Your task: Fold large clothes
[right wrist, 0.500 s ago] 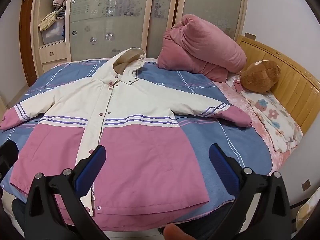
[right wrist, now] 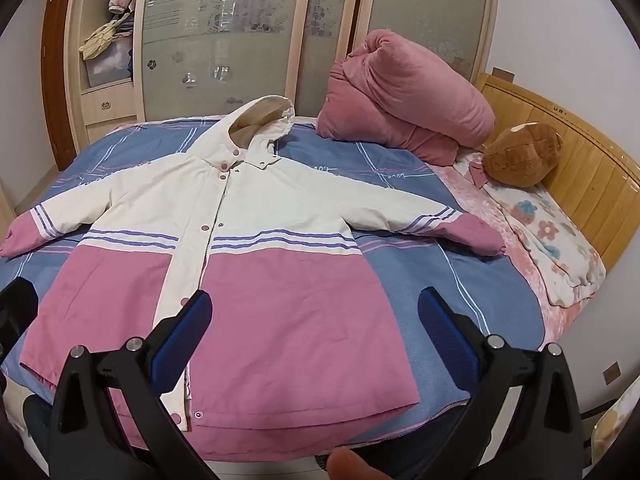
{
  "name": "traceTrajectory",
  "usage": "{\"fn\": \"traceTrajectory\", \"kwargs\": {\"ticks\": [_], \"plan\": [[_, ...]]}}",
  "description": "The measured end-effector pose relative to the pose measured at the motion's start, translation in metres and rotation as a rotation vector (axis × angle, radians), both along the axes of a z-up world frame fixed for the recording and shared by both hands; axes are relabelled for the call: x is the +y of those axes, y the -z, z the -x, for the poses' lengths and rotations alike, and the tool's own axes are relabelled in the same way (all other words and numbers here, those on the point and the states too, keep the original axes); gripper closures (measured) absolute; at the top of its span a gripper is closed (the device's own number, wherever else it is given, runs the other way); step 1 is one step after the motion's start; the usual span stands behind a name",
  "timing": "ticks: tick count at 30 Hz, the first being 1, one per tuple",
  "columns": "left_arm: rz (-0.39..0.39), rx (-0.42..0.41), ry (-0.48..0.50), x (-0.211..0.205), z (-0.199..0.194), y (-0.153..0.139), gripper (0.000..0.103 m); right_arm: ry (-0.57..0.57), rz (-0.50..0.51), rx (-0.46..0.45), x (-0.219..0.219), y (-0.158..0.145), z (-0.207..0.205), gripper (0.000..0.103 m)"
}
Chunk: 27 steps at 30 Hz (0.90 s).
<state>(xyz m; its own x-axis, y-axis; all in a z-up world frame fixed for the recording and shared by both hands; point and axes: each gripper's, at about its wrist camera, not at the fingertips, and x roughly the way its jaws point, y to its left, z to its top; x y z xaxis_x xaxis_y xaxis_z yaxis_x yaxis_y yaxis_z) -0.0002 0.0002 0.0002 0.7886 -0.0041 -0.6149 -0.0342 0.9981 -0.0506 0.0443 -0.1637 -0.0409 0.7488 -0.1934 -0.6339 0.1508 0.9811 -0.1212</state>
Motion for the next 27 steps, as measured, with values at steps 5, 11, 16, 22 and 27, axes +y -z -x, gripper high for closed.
{"fn": "traceTrajectory", "kwargs": {"ticks": [5, 11, 16, 22, 27], "plan": [[-0.001, 0.002, 0.001, 0.0001, -0.0002, 0.0001, 0.002, 0.0, 0.0, 0.001, 0.0002, 0.0001, 0.0002, 0.001], [-0.001, 0.003, 0.002, -0.0003, 0.0022, 0.0001, 0.002, 0.002, -0.003, 0.002, -0.0004, 0.0002, 0.0008, 0.001], [0.001, 0.01, 0.009, 0.001, 0.0025, 0.0033, 0.002, 0.0, -0.002, 0.007, 0.0052, 0.0031, 0.0003, 0.001], [0.002, 0.02, 0.011, -0.0009, -0.0015, 0.0059, 0.002, -0.004, 0.001, 0.011, 0.0021, 0.0073, -0.0008, 0.001], [-0.001, 0.023, 0.011, -0.0026, -0.0021, 0.006, 0.002, -0.006, -0.001, 0.017, 0.0022, 0.0086, -0.0019, 0.001]]}}
